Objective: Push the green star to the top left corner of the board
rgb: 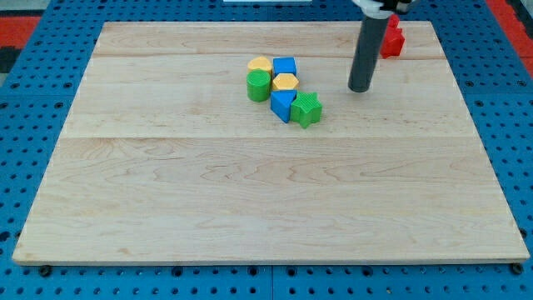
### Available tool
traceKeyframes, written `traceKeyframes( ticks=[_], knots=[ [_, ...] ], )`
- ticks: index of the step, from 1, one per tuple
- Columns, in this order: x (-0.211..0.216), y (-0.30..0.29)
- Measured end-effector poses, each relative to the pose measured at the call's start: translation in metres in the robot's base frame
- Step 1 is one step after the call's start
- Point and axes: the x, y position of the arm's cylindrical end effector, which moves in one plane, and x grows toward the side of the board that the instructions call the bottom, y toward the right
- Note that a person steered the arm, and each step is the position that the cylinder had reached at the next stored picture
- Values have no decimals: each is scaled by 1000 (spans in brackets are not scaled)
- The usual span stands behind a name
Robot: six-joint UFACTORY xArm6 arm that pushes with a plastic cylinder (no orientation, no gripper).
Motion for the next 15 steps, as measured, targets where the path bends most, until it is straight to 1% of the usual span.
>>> traceKeyframes(
  ticks=[2, 3, 4, 7, 8, 9, 10, 12, 15],
  knots=[
    [66, -56],
    [70, -90],
    [67, -130],
    [-4, -257],
    [-29, -265],
    [-40, -232],
    [-49, -221],
    [-81, -240],
    [-120, -242]
  ],
)
